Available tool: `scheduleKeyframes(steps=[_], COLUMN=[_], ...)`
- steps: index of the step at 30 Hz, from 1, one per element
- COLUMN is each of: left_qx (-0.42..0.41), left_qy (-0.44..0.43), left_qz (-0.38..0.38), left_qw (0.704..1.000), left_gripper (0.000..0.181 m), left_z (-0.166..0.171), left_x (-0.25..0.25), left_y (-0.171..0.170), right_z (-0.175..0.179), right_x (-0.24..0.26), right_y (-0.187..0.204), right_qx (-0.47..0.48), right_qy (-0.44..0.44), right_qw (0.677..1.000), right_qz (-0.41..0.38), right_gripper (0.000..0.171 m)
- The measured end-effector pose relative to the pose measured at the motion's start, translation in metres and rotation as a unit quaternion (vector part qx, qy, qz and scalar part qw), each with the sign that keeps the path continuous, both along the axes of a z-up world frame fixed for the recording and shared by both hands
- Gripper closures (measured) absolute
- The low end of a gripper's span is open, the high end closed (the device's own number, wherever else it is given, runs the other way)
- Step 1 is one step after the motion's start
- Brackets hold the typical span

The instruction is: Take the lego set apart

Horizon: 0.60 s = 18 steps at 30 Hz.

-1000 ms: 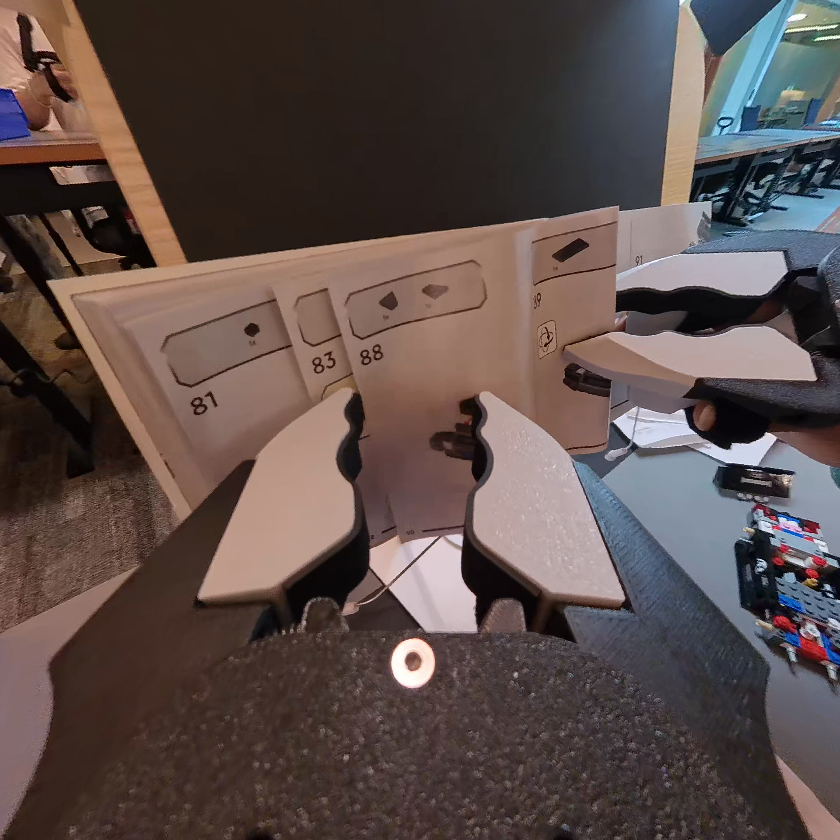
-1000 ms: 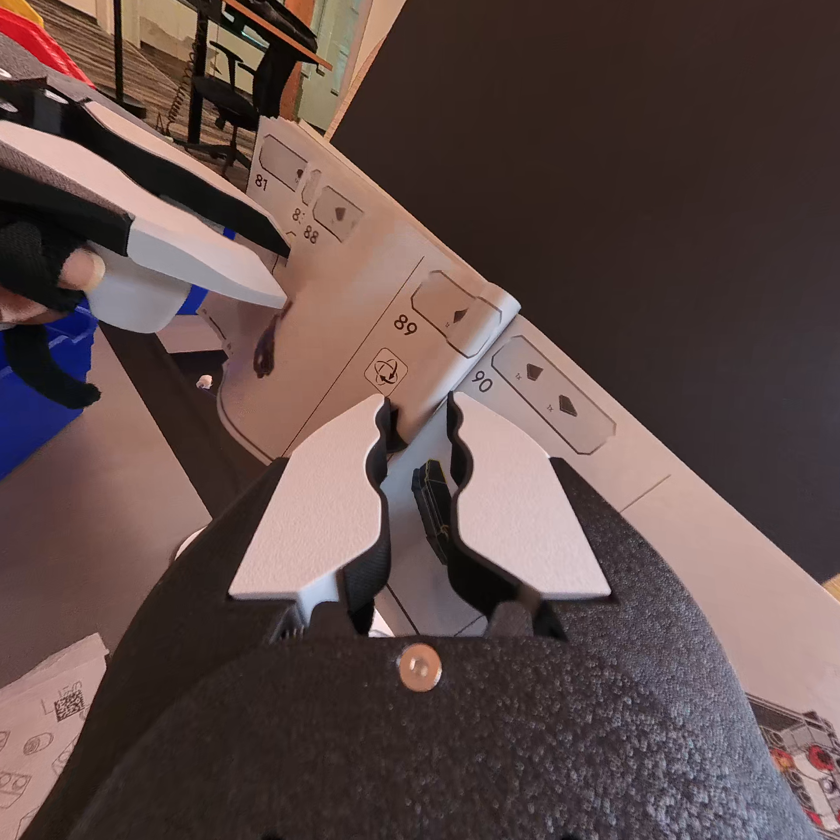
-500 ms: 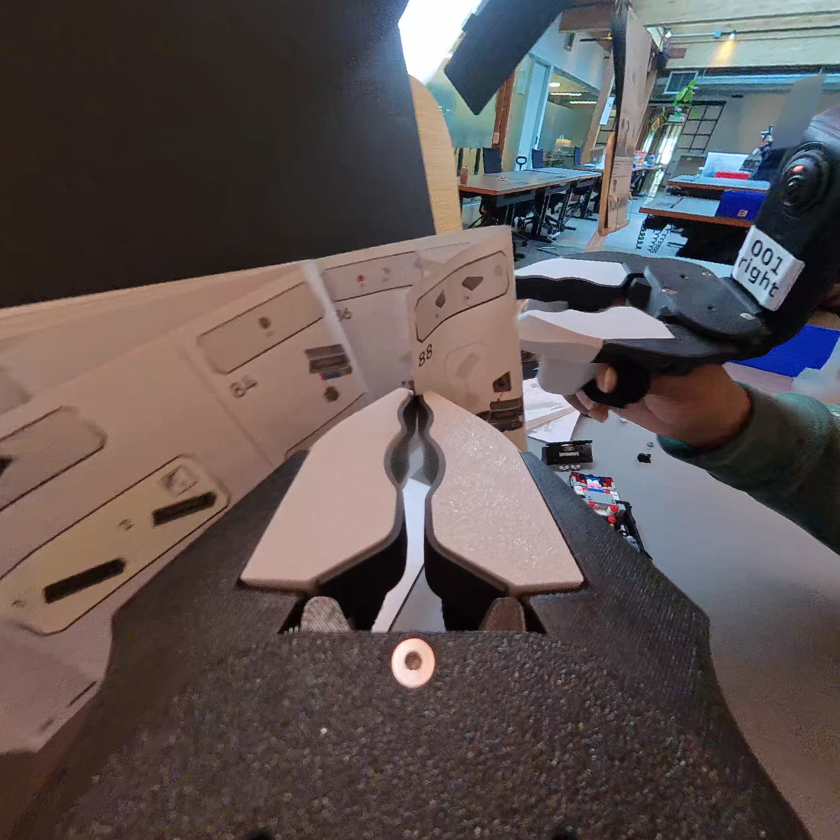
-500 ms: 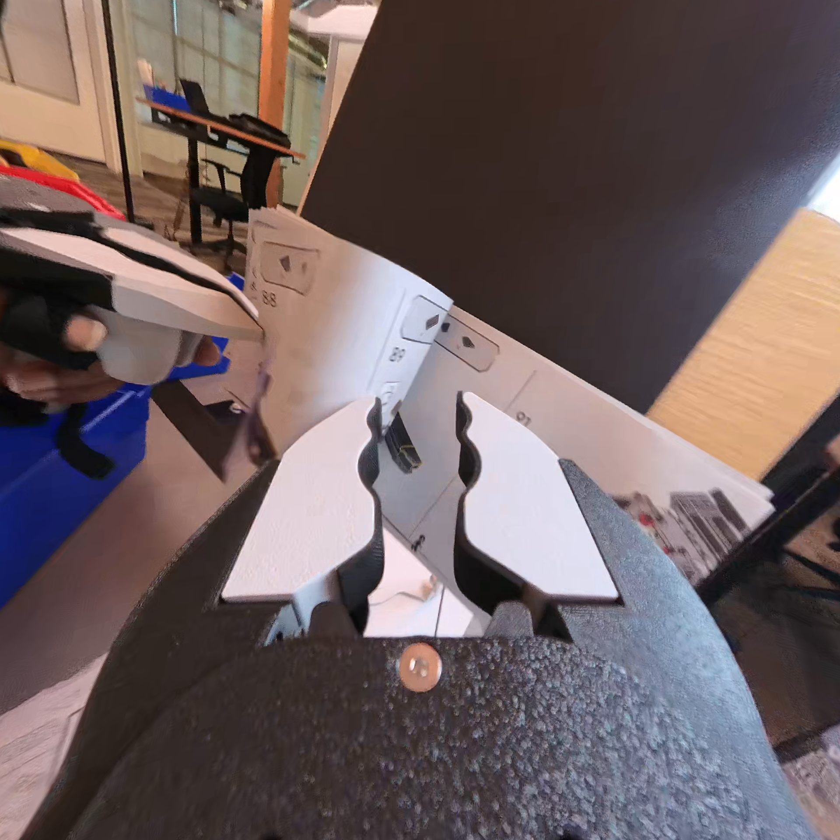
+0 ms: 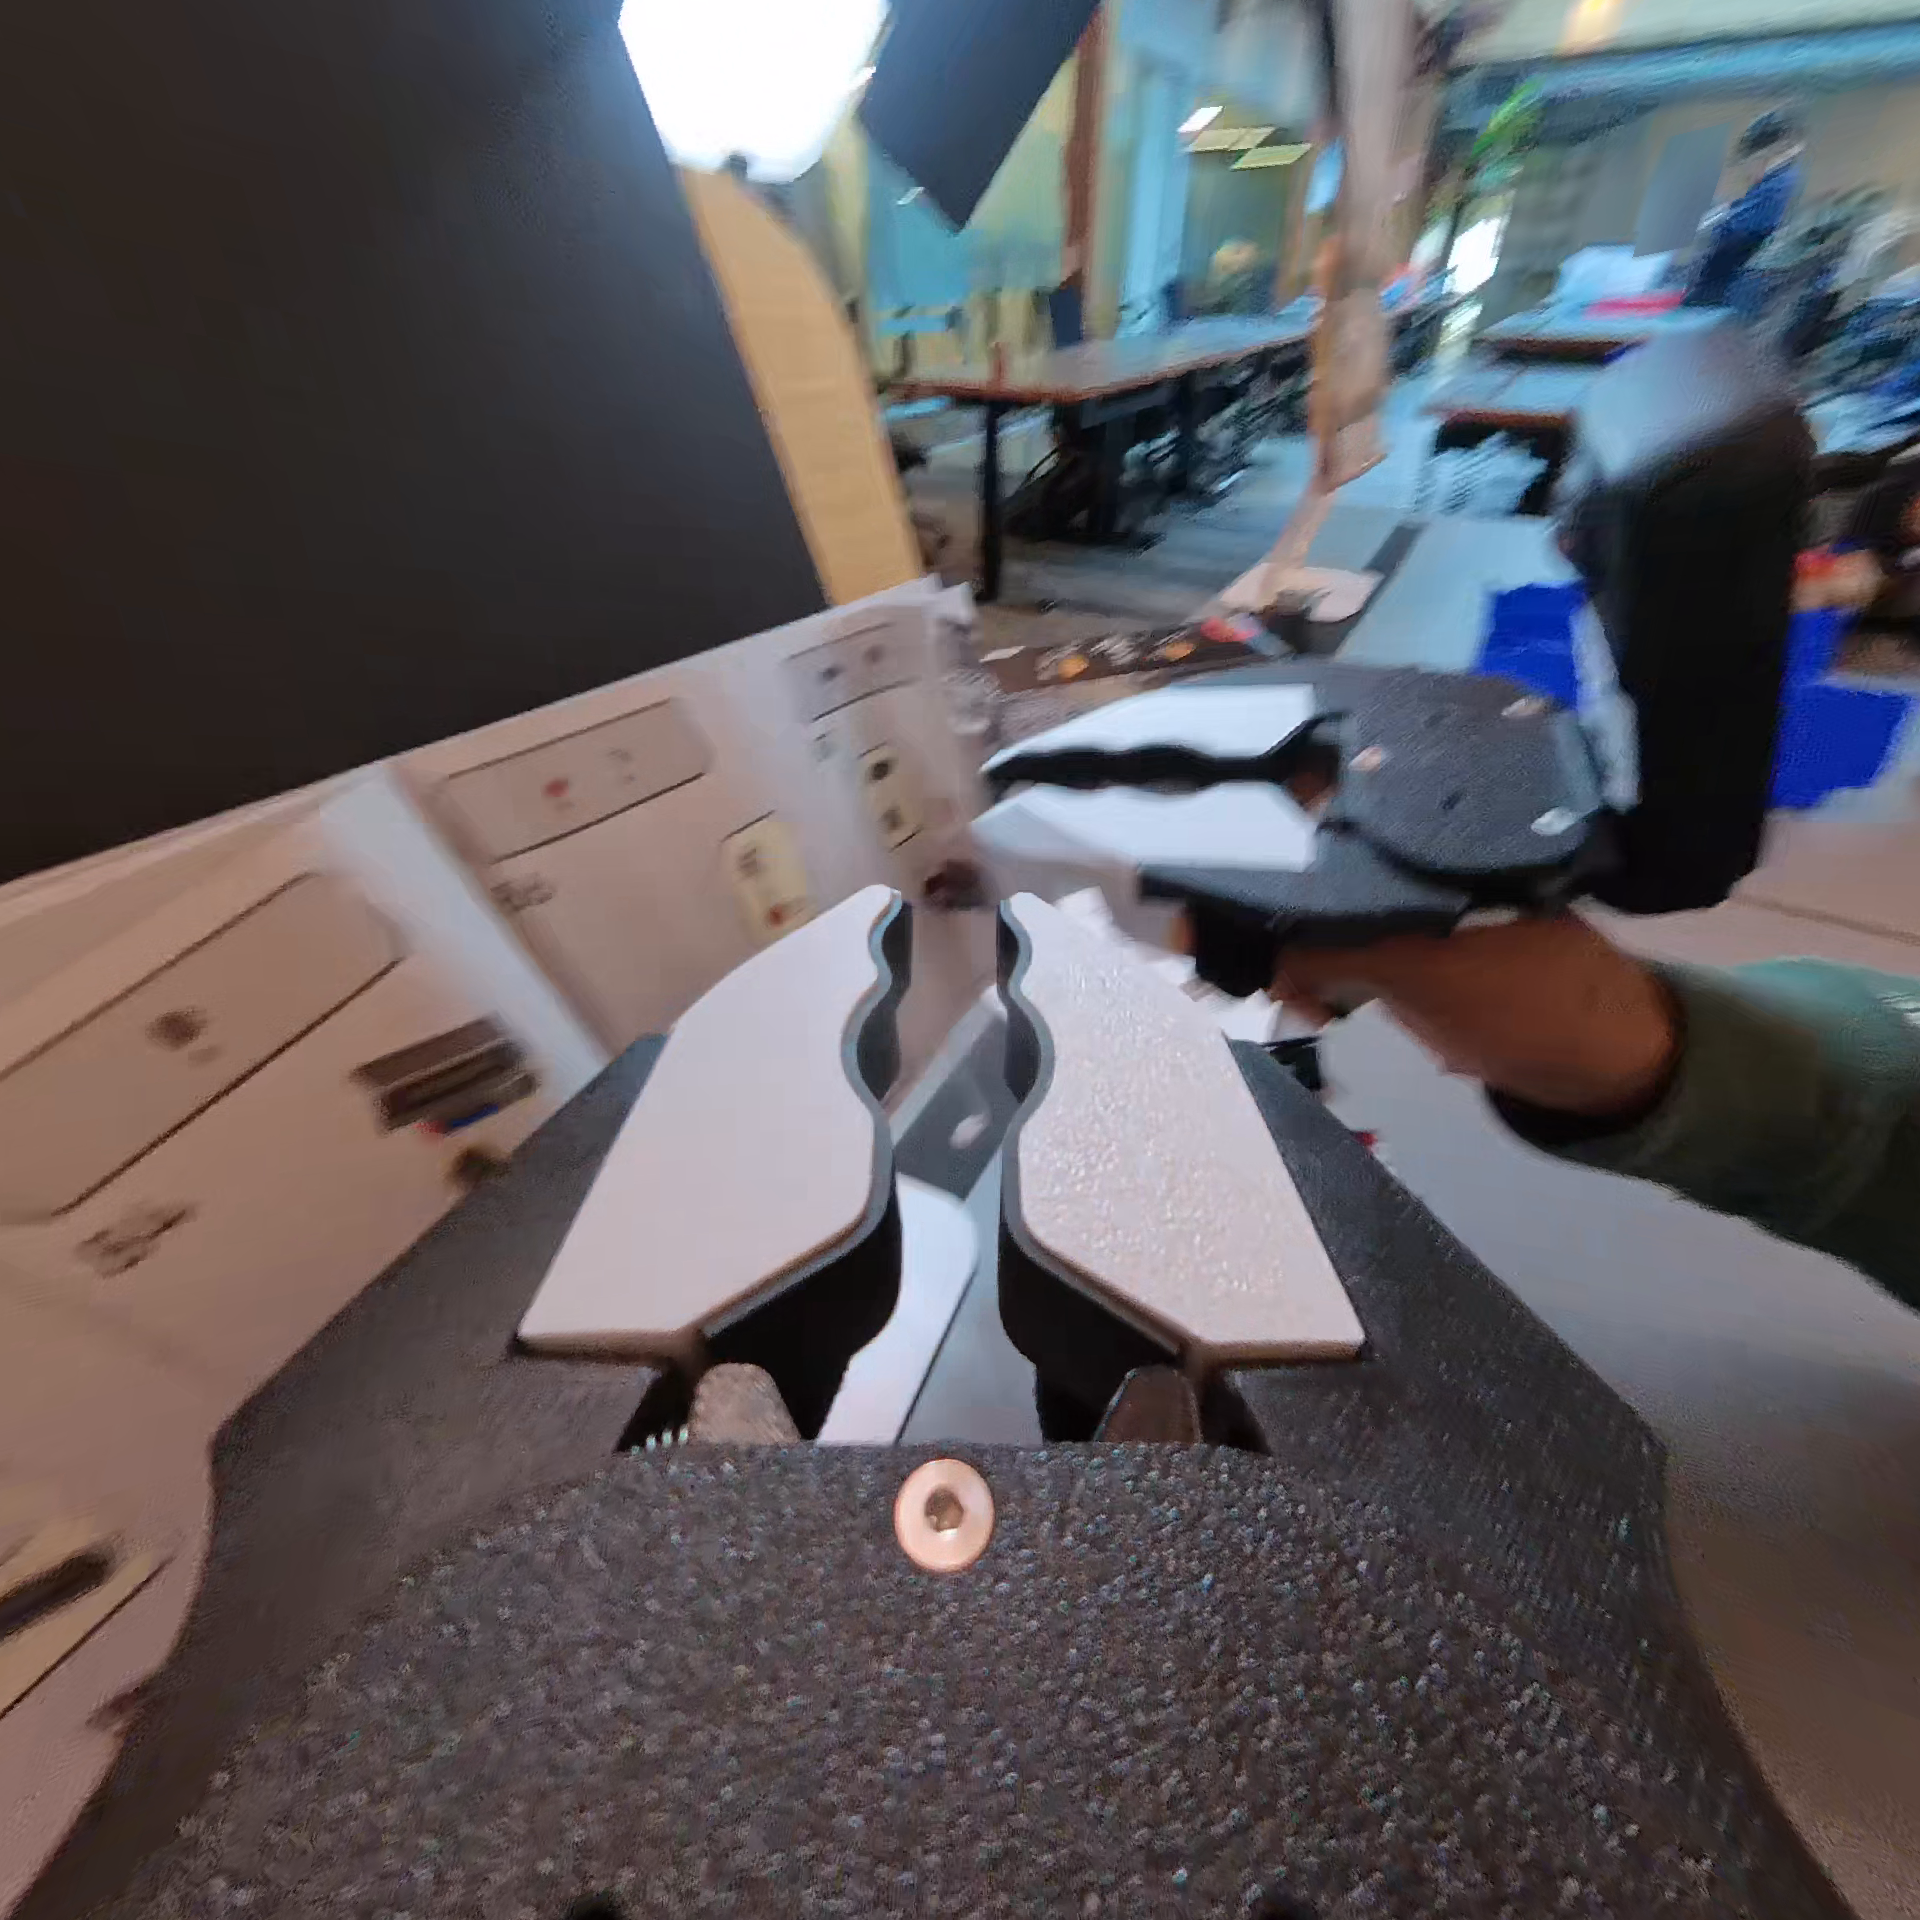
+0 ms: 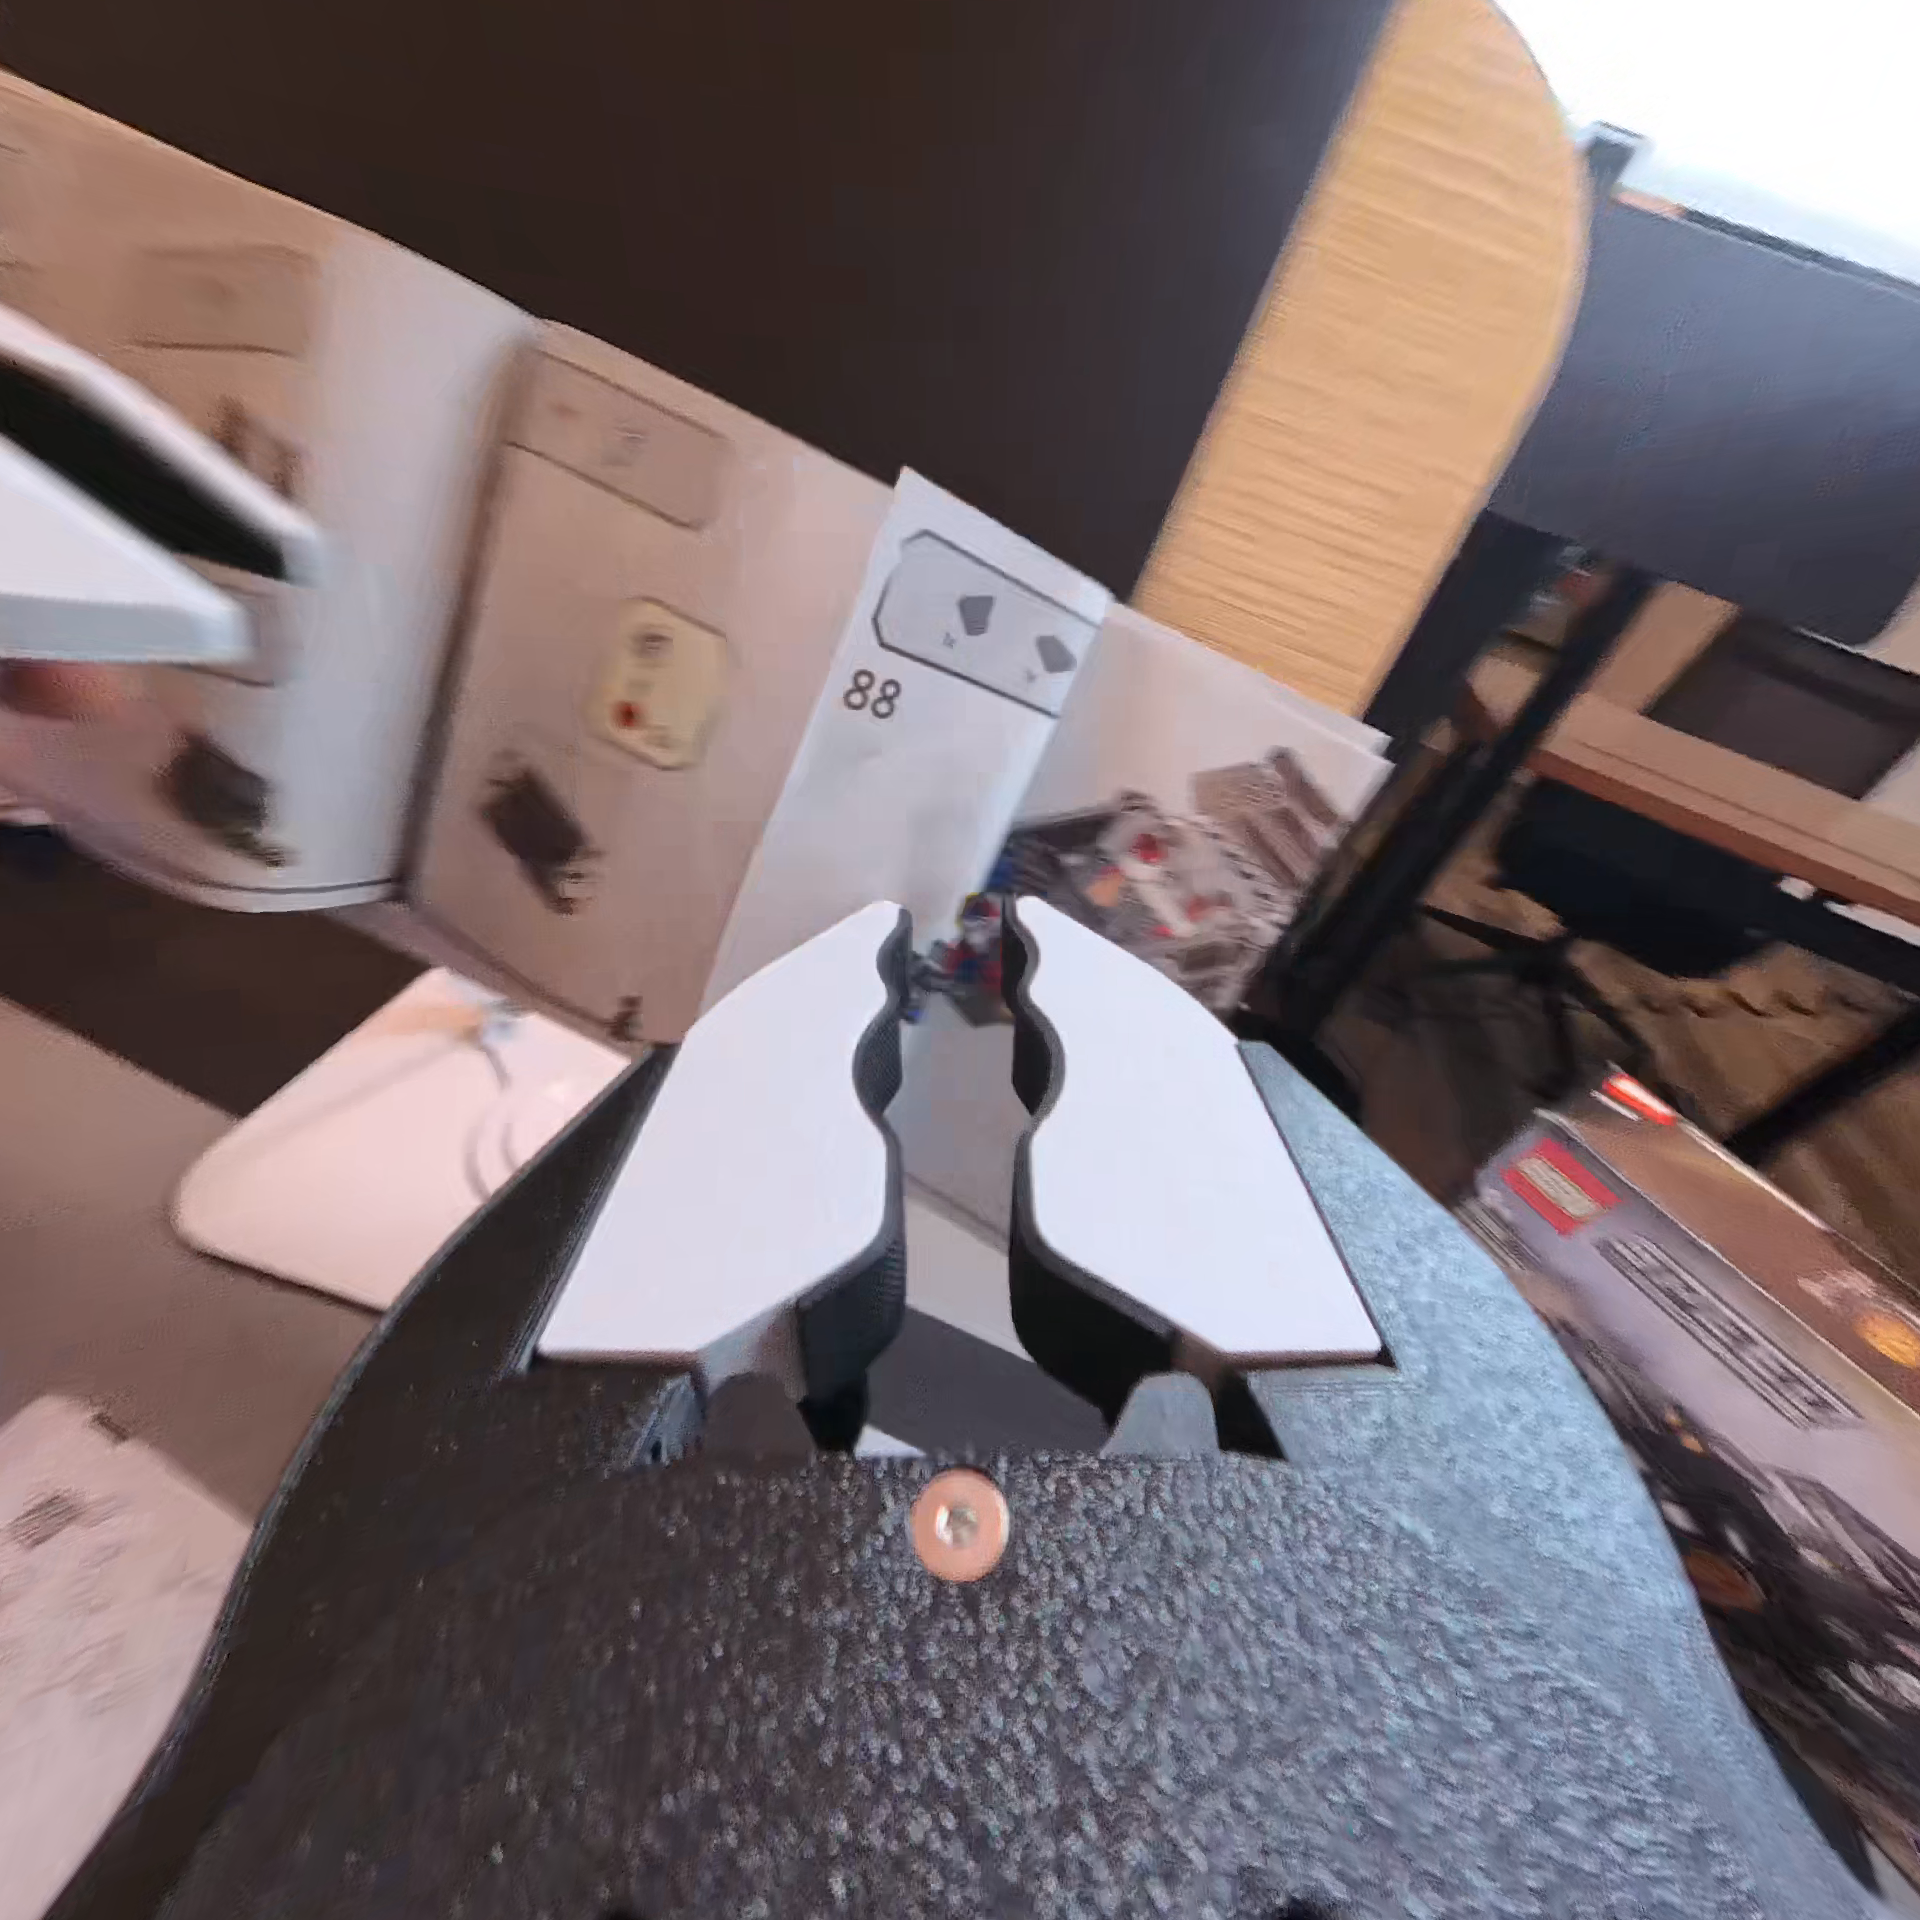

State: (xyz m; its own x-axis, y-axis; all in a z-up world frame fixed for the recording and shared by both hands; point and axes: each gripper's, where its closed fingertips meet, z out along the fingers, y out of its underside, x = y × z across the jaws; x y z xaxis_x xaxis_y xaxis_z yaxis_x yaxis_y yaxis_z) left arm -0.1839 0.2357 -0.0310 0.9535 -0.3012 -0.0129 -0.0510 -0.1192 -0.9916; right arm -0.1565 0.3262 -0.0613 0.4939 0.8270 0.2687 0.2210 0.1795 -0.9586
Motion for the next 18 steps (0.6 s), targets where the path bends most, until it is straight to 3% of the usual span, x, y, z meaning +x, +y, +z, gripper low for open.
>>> scheduleKeyframes(steps=[4,7,9,12,15,18], left_qx=[-0.069,-0.07,-0.074,-0.082,-0.081,-0.085], left_qy=[0.109,0.171,0.196,0.215,0.225,0.212], left_qz=[0.111,0.148,0.165,0.179,0.187,0.187], left_qw=[0.985,0.972,0.964,0.956,0.953,0.956], left_gripper=[0.165,0.17,0.174,0.178,0.179,0.181], left_z=[-0.03,-0.037,-0.04,-0.044,-0.046,-0.046], left_x=[-0.046,-0.059,-0.062,-0.065,-0.068,-0.068], left_y=[0.0,0.004,0.008,0.014,0.017,0.017], right_z=[0.017,0.05,0.065,0.054,0.028,0.053], right_x=[0.03,0.039,0.033,0.0,-0.027,-0.012], right_y=[0.022,-0.017,-0.06,-0.118,-0.118,-0.122], right_qx=[-0.024,0.048,0.108,0.154,0.149,0.168], right_qy=[0.059,0.113,0.125,0.073,0.01,0.08], right_qw=[0.996,0.992,0.986,0.981,0.986,0.981], right_qz=[-0.06,-0.028,0.019,0.095,0.076,0.047], right_gripper=[0.148,0.149,0.158,0.169,0.17,0.169])
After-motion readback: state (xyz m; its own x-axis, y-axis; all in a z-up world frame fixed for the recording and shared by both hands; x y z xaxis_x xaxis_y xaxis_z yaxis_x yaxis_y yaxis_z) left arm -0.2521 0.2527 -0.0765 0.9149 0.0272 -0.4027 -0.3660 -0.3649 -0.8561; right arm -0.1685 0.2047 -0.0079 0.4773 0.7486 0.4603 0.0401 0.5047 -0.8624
